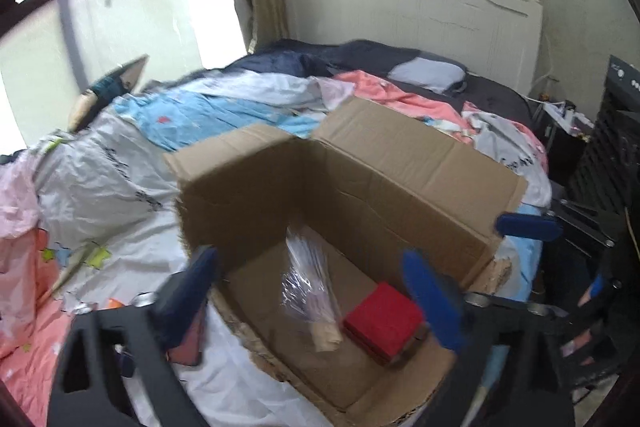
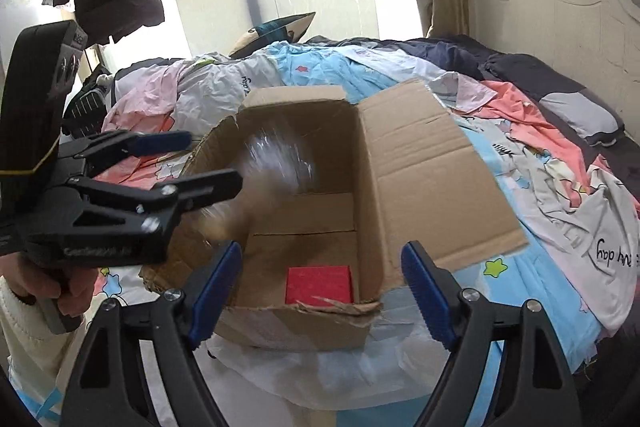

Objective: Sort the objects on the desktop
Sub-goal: 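Drop the red box into the cardboard box with the right tool while the left tool drops the bag in, then move both open tools back toward the remaining items on the bed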

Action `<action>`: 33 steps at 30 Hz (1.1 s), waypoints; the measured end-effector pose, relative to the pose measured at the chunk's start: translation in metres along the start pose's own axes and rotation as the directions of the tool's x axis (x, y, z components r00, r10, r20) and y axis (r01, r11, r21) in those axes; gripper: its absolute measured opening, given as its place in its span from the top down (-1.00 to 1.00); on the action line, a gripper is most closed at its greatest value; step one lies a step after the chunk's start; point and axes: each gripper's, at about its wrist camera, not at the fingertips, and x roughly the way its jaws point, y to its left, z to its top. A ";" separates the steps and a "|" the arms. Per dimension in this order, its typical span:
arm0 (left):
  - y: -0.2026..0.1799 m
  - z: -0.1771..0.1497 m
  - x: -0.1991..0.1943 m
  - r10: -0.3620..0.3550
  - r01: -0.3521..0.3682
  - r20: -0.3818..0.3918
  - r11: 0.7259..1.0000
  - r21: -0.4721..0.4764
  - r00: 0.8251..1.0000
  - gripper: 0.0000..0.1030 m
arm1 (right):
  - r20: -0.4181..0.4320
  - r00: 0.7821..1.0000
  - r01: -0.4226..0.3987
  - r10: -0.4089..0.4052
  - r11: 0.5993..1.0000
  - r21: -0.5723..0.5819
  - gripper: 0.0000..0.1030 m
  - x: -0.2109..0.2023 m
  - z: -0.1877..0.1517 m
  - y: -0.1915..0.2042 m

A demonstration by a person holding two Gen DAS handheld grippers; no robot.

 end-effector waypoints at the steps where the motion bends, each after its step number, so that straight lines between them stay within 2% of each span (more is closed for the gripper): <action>1: 0.002 -0.002 -0.003 0.023 -0.023 0.004 1.000 -0.005 1.000 -1.00 | 0.003 1.000 -0.001 0.001 1.000 0.001 -0.54 -0.001 -0.001 0.000; 5: 0.012 -0.014 -0.015 0.120 -0.120 0.005 0.992 -0.036 0.993 -1.00 | 0.015 1.000 -0.003 0.003 1.000 0.006 -0.54 -0.004 -0.003 0.001; 11: 0.031 -0.034 -0.035 0.248 -0.244 0.019 0.963 -0.110 0.969 -1.00 | 0.032 0.999 -0.015 0.015 1.000 0.012 -0.54 -0.011 -0.006 0.007; 14: 0.045 -0.055 -0.055 0.337 -0.318 0.072 0.927 -0.199 0.939 -1.00 | 0.037 0.999 -0.019 0.019 1.000 -0.004 -0.54 -0.017 -0.008 0.017; 18: 0.065 -0.083 -0.081 0.456 -0.398 0.129 0.859 -0.321 0.880 -1.00 | 0.027 0.998 -0.054 0.055 0.998 -0.033 -0.55 -0.021 -0.014 0.039; 19: 0.069 -0.088 -0.085 0.457 -0.399 0.125 0.857 -0.326 0.880 -1.00 | 0.021 0.998 -0.067 0.067 0.997 -0.042 -0.55 -0.021 -0.016 0.045; 22: 0.085 -0.105 -0.094 0.396 -0.355 0.080 0.882 -0.310 0.915 -1.00 | -0.013 0.994 -0.109 0.108 0.989 -0.096 -0.55 -0.017 -0.026 0.072; 27: 0.104 -0.134 -0.120 0.380 -0.336 0.074 0.881 -0.334 0.922 -1.00 | -0.068 0.985 -0.166 0.157 0.971 -0.171 -0.54 -0.002 -0.039 0.118; 31: 0.124 -0.154 -0.131 0.336 -0.302 0.029 0.879 -0.370 0.941 -1.00 | -0.108 0.977 -0.199 0.181 0.962 -0.187 -0.54 0.016 -0.044 0.143; 33: 0.137 -0.164 -0.132 0.303 -0.286 -0.020 0.876 -0.388 0.953 -1.00 | -0.125 0.973 -0.213 0.191 0.957 -0.195 -0.54 0.023 -0.048 0.153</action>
